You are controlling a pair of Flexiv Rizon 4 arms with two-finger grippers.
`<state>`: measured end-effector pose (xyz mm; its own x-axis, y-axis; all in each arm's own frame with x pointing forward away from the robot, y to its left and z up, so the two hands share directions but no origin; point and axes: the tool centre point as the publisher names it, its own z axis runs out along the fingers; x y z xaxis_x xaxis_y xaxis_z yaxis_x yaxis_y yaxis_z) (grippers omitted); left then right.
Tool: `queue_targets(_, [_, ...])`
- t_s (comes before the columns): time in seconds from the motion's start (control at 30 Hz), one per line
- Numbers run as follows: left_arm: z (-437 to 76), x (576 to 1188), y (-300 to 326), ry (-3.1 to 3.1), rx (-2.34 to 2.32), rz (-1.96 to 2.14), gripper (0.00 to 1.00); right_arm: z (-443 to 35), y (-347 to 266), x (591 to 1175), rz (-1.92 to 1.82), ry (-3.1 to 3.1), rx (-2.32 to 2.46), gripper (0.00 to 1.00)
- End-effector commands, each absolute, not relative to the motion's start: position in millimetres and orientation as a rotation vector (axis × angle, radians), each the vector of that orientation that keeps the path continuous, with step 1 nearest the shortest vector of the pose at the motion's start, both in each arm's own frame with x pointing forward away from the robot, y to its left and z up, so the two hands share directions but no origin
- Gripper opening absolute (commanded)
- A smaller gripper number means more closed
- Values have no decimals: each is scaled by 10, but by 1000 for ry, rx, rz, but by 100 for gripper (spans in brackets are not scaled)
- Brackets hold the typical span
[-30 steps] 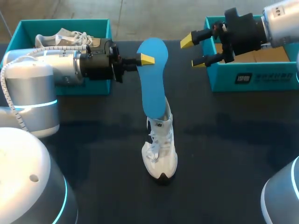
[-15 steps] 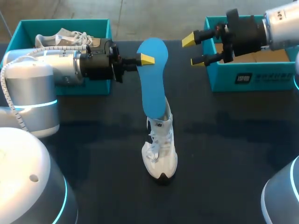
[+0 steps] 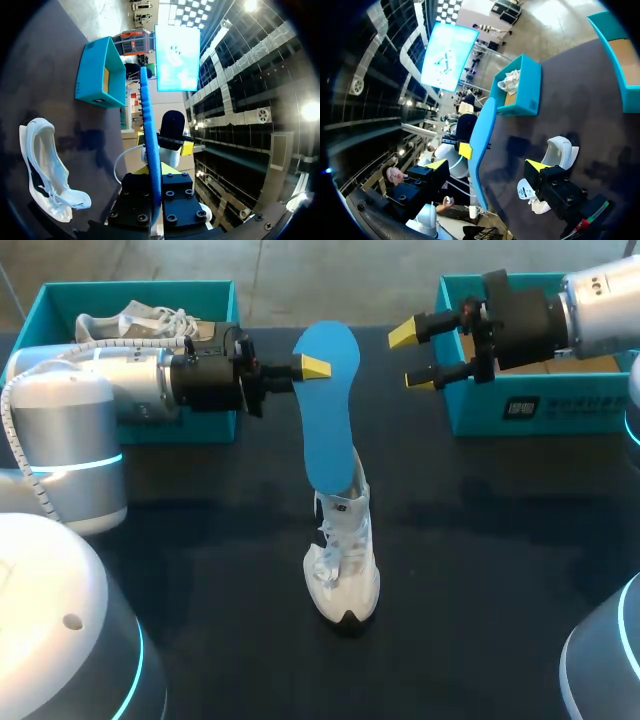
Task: Take the shoe out of the shoebox, open the shoe tongue, remove and reinsert the insole, then place the shoe into the shoebox
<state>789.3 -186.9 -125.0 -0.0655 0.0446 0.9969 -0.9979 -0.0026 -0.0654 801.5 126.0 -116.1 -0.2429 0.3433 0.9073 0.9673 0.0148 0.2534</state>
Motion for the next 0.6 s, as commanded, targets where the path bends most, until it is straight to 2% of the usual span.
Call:
queue_targets(0.03, [-1250, 7884, -1863, -1224, 1147, 1278, 0, -1164, 1278, 8025, -1234, -1651, -1359, 100])
queue_targets(0.6, [-1264, 8035, -1843, -1831, 580, 1769, 0, -1164, 1278, 8025, -1234, -1651, -1359, 100])
